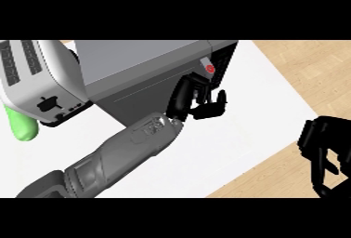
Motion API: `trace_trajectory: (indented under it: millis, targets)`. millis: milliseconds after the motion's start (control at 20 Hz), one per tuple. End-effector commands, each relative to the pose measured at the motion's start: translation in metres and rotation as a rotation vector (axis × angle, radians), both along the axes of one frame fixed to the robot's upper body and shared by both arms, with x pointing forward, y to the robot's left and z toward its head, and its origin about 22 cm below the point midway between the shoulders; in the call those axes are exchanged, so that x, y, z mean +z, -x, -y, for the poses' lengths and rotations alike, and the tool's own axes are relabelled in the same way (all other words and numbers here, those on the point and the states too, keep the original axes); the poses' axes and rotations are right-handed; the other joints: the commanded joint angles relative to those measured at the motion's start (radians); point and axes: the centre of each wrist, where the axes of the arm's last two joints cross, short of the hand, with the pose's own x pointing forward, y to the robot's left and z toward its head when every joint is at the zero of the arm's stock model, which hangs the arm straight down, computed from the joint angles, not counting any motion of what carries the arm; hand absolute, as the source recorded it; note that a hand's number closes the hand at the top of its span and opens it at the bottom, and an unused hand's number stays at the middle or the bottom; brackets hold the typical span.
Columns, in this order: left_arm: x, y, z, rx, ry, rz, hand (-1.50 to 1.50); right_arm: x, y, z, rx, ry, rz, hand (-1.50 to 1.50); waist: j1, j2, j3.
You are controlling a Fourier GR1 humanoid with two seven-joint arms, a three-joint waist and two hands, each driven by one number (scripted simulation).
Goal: Pick up the milk, place it into the microwave and close the microwave
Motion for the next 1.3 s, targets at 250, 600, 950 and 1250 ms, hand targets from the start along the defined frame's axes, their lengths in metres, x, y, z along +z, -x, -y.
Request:
trace_trajectory:
  millis: [250,600,950,1250]
  targets:
    - [0.003,-0.001,0.025,0.047,0.035,-0.154,1.50,-0.016,0.018,-0.015,0.164,0.108,-0.110,1.50,0.012,0.030,0.001]
    - [0.020,-0.009,0.009,0.097,0.464,-0.376,1.50,-0.030,0.036,-0.031,0.191,0.062,-0.170,1.50,0.065,0.032,-0.014]
    - [-0.006,-0.009,-0.004,0.045,0.521,-0.442,1.50,-0.039,0.058,-0.047,0.169,0.003,-0.200,1.50,0.107,0.025,-0.013]
    - [-0.024,-0.011,-0.022,0.003,0.543,-0.477,1.50,-0.037,0.076,-0.058,0.140,-0.030,-0.196,1.50,0.137,0.016,-0.014]
